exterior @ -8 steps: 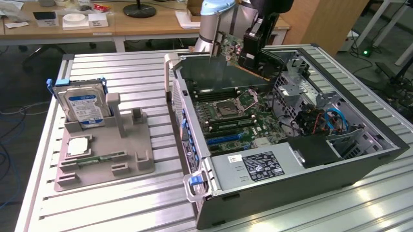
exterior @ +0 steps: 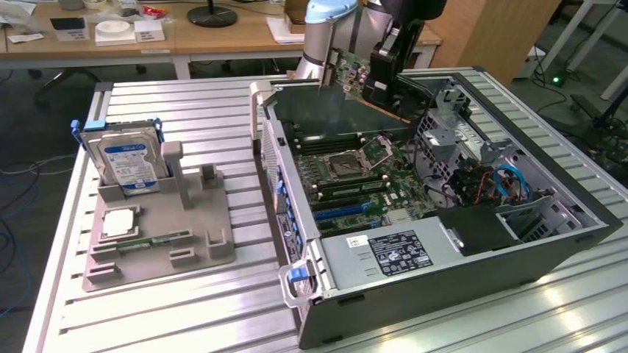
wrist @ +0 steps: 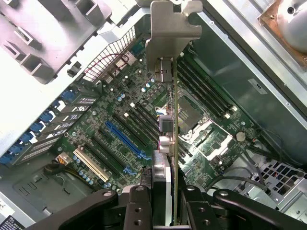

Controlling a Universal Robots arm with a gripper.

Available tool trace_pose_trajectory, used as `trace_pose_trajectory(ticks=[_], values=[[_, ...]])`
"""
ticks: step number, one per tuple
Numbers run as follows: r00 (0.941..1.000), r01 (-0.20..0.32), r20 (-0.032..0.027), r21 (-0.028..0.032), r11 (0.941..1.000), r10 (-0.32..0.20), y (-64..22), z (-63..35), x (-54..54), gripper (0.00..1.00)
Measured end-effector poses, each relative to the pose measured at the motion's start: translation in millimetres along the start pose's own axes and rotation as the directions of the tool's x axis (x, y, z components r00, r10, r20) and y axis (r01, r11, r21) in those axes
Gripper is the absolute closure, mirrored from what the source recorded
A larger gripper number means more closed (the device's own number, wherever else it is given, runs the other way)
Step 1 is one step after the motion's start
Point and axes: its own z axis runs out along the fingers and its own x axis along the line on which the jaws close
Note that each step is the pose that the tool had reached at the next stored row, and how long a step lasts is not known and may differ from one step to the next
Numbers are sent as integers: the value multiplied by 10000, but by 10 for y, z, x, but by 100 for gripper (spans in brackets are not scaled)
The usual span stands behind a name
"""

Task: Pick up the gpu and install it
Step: 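Insert the gpu into the slot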

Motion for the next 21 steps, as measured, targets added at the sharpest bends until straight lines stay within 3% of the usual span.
trace_pose_trajectory(ticks=[10,21], values=[[9998,186,-3,-5,9998,-186,-8,1,-5,72],[9961,885,-16,-23,9961,-885,-20,10,-5,72]])
